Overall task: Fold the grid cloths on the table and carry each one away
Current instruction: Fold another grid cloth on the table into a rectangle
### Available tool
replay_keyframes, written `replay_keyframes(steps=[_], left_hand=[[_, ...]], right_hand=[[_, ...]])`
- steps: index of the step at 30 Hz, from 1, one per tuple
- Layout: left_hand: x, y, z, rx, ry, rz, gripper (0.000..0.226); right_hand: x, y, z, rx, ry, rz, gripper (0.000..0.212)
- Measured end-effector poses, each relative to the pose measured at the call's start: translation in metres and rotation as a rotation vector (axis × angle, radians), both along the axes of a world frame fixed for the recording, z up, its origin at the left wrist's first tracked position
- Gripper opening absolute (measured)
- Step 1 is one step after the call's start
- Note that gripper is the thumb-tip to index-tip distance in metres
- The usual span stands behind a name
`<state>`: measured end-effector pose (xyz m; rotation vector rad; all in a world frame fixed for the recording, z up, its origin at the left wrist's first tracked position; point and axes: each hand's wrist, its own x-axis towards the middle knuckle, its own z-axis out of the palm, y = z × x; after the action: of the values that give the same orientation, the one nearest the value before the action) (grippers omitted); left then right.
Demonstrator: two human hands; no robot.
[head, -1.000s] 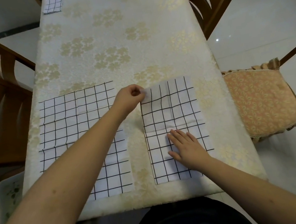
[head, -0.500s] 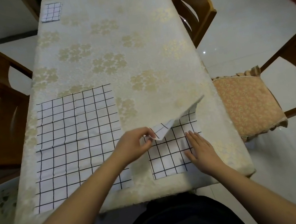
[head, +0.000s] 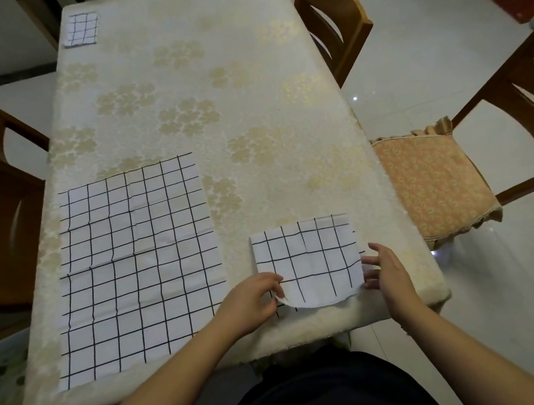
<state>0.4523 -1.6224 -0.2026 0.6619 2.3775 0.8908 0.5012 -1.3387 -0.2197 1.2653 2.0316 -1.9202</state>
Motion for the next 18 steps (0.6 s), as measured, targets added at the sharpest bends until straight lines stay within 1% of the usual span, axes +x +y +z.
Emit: replay_keyframes(steps=[2, 4, 7, 9, 12, 18], left_hand=[[0.004, -0.002, -0.005, -0.014, -0.046, -0.005, 0.027], [0.007, -0.003, -0.009, 0.004, -0.093, 0.015, 0.033], [0.009, -0.001, -0.013, 0.054, -0.117, 0.087, 0.027], [0.006, 0.000, -0.015, 0.079, -0.101, 0.151, 0.020], [-0.004, 0.004, -0.019, 0.063, -0.043, 0.281, 0.015], [-0.045, 0.024, -0.035, -0.073, 0.023, 0.447, 0.035]], right_hand=[[0.002, 0.005, -0.006, 0.013, -0.019, 0.018, 0.036], [0.004, 0.009, -0.009, 0.095, -0.042, 0.090, 0.031], [0.004, 0.011, -0.005, 0.203, -0.069, 0.193, 0.042], [0.002, 0.012, -0.004, 0.250, -0.058, 0.250, 0.046], [-0.005, 0.018, -0.007, 0.320, -0.066, 0.312, 0.045], [-0.018, 0.031, -0.010, 0.415, -0.097, 0.447, 0.041]])
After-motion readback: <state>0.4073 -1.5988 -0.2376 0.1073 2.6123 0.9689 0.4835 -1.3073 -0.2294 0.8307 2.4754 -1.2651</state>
